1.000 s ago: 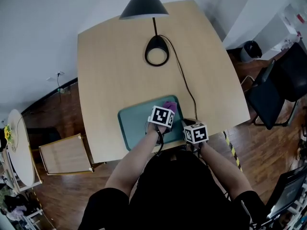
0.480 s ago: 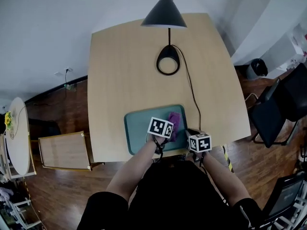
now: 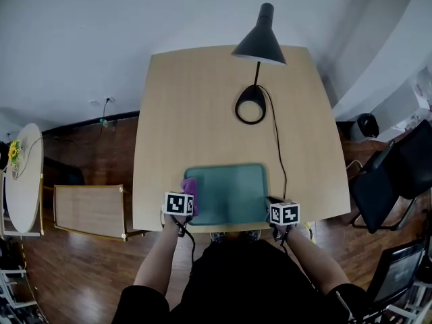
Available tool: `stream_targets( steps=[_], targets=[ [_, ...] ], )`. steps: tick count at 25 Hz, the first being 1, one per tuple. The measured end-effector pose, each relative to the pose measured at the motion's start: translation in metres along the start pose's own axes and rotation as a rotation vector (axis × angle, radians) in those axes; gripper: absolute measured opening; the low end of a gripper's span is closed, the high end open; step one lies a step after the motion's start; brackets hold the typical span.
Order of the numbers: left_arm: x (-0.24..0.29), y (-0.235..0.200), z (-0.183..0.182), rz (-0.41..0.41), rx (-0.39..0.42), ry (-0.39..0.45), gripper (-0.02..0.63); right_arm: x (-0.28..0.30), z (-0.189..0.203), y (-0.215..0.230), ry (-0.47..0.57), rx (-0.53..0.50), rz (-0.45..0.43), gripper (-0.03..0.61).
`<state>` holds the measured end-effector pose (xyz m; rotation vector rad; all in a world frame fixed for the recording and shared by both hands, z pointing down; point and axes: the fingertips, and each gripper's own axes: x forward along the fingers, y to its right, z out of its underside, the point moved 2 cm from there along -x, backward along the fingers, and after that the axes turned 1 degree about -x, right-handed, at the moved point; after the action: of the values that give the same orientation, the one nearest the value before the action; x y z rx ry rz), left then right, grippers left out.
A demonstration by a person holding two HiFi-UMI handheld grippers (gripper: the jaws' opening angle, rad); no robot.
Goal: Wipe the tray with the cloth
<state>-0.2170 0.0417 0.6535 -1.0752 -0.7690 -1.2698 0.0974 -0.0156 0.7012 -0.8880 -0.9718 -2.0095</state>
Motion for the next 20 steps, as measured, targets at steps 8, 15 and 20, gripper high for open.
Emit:
stream_targets(
  steps=[8, 15, 20],
  targets=[
    [0.003, -0.018, 0.017, -0.08, 0.008, -0.038, 0.118, -0.001, 0.0, -0.003, 0.01, 0.0, 0.003, 0.028],
    [0.0, 0.003, 0.002, -0.062, 0.083, -0.071, 0.118, -0.006, -0.015, -0.005, 0.045, 0.005, 0.007, 0.028],
    [0.017, 0.046, 0.004, 0.028, 0.056, -0.111, 0.118, -0.01, -0.014, -0.01, 0.064, 0.018, -0.001, 0.026]
  ],
)
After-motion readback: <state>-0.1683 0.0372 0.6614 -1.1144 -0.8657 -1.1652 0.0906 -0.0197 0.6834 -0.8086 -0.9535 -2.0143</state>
